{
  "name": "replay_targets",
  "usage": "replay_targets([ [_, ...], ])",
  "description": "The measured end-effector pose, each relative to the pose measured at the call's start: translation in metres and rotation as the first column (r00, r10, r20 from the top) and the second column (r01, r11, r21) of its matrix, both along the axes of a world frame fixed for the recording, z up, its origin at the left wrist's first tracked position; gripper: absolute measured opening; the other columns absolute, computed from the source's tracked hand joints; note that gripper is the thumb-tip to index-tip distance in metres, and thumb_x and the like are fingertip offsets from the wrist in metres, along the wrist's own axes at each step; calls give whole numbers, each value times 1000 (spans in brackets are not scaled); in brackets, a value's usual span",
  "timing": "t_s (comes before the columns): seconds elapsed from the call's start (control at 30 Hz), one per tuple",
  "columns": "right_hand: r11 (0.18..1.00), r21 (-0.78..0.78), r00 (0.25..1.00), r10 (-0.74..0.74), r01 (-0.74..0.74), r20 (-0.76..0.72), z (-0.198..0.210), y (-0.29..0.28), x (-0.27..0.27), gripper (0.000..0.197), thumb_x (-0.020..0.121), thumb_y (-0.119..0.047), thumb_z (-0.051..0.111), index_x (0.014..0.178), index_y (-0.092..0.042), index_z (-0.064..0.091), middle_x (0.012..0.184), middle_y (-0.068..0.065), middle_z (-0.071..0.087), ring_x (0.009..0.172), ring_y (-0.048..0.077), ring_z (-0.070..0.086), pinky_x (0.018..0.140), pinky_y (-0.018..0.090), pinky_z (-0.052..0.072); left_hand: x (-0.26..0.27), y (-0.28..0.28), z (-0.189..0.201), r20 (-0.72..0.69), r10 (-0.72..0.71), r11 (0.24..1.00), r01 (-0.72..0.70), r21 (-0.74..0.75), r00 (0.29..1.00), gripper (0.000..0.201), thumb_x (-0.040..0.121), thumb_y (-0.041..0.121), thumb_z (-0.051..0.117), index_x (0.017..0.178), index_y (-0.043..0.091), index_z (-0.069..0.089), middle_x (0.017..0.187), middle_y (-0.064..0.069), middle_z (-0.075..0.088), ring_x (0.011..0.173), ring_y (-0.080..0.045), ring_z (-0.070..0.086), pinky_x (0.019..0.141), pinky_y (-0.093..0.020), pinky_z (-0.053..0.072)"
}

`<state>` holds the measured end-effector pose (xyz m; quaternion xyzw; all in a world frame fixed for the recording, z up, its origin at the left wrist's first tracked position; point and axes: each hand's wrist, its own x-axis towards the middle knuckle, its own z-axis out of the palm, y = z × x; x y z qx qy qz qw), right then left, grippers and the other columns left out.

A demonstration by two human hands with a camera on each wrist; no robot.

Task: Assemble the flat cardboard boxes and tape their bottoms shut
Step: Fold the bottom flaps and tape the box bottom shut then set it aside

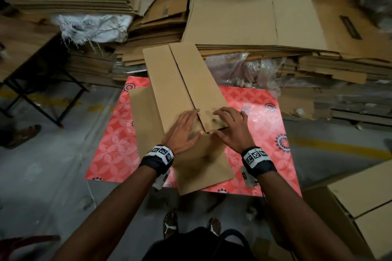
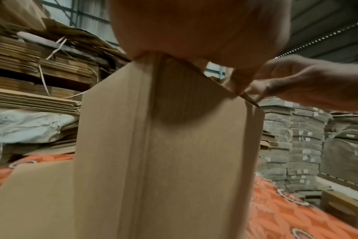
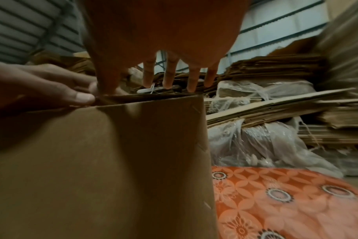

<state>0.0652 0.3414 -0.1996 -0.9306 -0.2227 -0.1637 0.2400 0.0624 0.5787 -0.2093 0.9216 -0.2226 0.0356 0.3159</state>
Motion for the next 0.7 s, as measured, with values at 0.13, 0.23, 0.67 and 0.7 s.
replay_targets([
  [0.13,983,173,961,-102,58,259,8,-4,0,37,91,-15,64,128,-14,59,127,11,59,119,30,55,96,58,41,2,1,-6,16,-4,1000,4,10,1000,82,94,40,61,160,12,22,159,-12,36,146,-27,31,124,-37,25],
  [0.23,898,327,829,-409,293,381,17,-11,1,44,86,2,58,128,-11,54,128,13,54,119,33,48,99,54,42,6,-4,-5,56,-10,999,8,36,998,76,93,39,63,156,12,30,153,-12,42,141,-28,36,122,-37,27],
  [0.67,802,-131,744,-592,583,-309,-25,-14,4,83,86,-81,36,146,-24,43,154,-2,43,132,41,32,108,60,22,14,-19,-16,115,-56,983,34,183,992,57,96,47,49,147,21,46,155,-10,40,147,-29,32,124,-46,24],
  [0.7,806,-64,742,-570,589,-352,-26,-14,3,81,86,-80,39,145,-25,44,151,1,46,130,40,34,107,57,25,14,-19,-16,106,-58,982,38,187,993,57,97,46,48,147,21,46,157,-10,39,148,-29,30,125,-46,22],
])
